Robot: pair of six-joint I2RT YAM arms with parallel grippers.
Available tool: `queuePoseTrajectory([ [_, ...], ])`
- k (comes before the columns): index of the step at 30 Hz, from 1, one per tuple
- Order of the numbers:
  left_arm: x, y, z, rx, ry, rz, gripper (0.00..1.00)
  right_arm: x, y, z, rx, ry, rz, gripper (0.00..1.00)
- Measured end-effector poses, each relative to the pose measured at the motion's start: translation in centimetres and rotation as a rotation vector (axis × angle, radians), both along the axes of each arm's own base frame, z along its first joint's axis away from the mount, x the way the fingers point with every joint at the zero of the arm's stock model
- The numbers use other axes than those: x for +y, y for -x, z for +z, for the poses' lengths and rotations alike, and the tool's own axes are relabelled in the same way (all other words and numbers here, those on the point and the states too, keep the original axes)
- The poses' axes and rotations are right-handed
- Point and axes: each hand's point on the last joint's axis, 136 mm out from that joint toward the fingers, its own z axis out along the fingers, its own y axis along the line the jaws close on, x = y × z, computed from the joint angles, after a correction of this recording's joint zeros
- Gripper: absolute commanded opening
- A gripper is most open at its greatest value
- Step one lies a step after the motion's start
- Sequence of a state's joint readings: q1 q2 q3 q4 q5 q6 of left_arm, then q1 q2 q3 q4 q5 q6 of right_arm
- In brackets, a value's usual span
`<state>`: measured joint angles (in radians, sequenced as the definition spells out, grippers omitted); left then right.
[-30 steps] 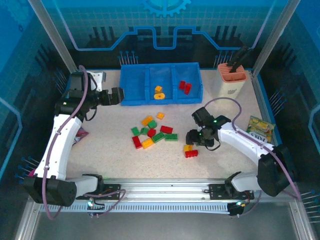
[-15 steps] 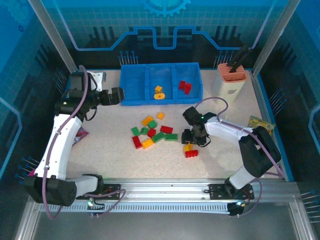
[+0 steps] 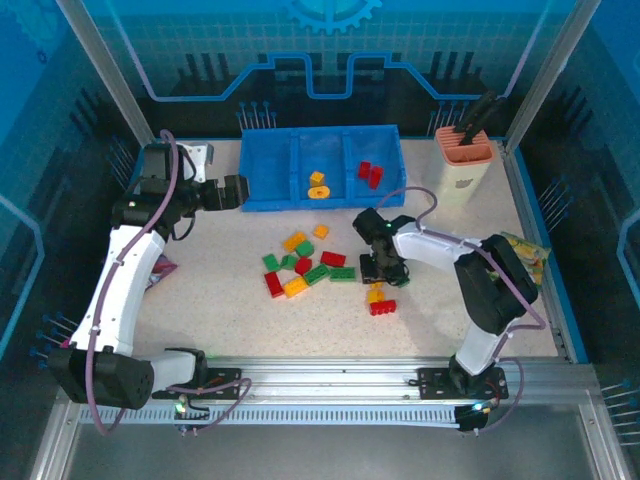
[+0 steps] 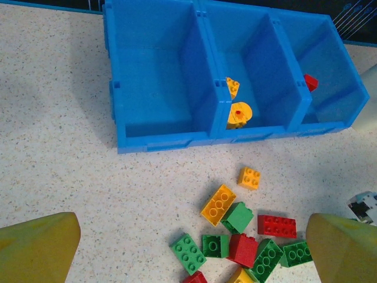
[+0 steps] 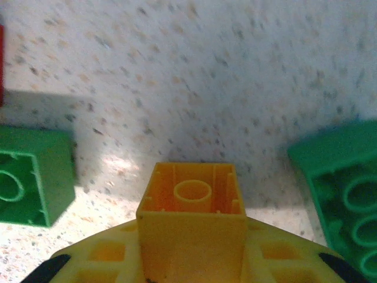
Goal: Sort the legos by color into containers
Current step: Pick up the lego from the center of the table, then place the lego in the container.
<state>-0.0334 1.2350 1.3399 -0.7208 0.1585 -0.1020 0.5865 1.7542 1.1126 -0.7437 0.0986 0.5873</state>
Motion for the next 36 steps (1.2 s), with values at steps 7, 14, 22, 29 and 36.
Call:
queuePoseTrajectory([
  [7, 0.1, -0.1, -0.1, 0.001, -0.006, 0.000, 0.99, 4.4, -7.4, 5.9, -0.183, -0.042, 0.192, 0.26],
  [14, 0.2, -0.4, -0.8, 0.021, -0.018, 0.001, 1.00, 9.3, -14.4, 9.0, -0.389, -0.017, 0.458, 0.25],
  [22, 0.5, -0.6, -1.1, 0.025, -0.039, 0.010, 0.99, 12.4, -19.0, 7.2, -0.466, 0.010, 0.604, 0.26],
  [29, 1.2, -1.1, -2.0, 0.049, -0.064, 0.038, 0.99, 13.1, -22.2, 6.7, -0.532, -0.014, 0.594, 0.25],
  [36, 1.2, -1.2, -2.2, 0.055, -0.065, 0.038, 0.99, 12.6, -24.7, 6.7, -0.581, -0.029, 0.558, 0.25],
])
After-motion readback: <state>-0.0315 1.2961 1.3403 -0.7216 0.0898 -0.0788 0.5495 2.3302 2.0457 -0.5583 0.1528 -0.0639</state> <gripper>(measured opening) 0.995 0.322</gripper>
